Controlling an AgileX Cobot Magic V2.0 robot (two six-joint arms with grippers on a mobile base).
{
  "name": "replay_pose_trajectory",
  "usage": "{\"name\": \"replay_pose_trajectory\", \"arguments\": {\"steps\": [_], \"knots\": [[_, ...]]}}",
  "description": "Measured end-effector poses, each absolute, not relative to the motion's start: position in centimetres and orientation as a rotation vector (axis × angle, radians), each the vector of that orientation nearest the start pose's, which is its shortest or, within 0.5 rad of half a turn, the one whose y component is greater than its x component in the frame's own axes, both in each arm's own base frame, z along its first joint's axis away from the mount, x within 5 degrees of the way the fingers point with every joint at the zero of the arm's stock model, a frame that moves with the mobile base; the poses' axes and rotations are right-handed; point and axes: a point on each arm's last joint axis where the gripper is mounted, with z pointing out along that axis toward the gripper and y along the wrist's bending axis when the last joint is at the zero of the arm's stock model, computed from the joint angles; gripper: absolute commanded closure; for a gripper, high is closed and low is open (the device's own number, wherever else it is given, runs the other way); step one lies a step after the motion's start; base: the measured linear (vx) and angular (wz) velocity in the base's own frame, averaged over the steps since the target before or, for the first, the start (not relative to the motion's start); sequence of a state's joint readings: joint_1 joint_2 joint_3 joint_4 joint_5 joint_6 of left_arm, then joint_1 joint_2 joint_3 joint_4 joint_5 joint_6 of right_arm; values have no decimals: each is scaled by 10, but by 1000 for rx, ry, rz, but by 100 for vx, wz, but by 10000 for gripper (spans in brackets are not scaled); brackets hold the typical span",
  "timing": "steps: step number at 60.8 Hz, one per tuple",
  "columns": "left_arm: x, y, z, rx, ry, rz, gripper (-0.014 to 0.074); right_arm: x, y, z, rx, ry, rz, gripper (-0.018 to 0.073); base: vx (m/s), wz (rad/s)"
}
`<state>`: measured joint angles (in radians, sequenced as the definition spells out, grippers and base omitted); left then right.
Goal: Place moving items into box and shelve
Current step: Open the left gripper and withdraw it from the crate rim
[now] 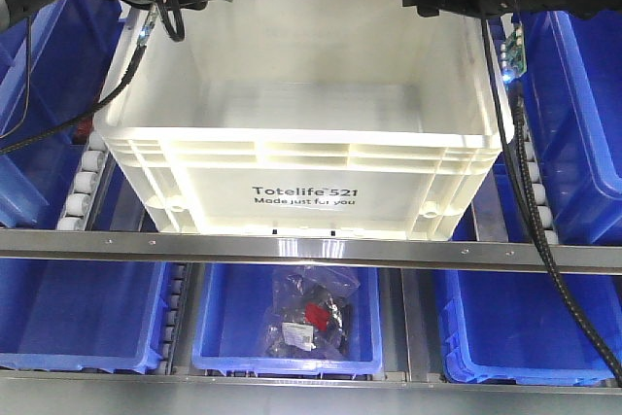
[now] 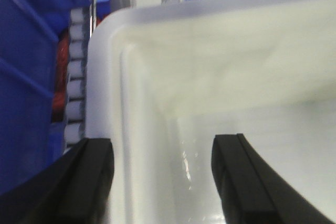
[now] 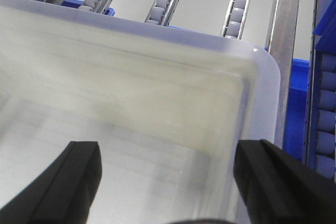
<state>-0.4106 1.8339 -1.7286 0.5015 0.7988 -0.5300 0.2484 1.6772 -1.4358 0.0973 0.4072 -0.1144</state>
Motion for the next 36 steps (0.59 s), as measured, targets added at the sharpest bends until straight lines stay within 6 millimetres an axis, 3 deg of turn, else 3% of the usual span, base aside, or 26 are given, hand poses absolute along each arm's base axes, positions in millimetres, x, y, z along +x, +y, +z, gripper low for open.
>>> {"name": "replay_pose_trajectory", "arguments": {"steps": [20, 36], "knots": [[382, -132, 347, 53, 2357, 112, 85, 384, 101, 335, -313, 2112, 173, -4, 0, 0], [350, -128, 332, 154, 2243, -24, 92, 384, 101, 335, -313, 2112, 173, -4, 0, 0]]}}
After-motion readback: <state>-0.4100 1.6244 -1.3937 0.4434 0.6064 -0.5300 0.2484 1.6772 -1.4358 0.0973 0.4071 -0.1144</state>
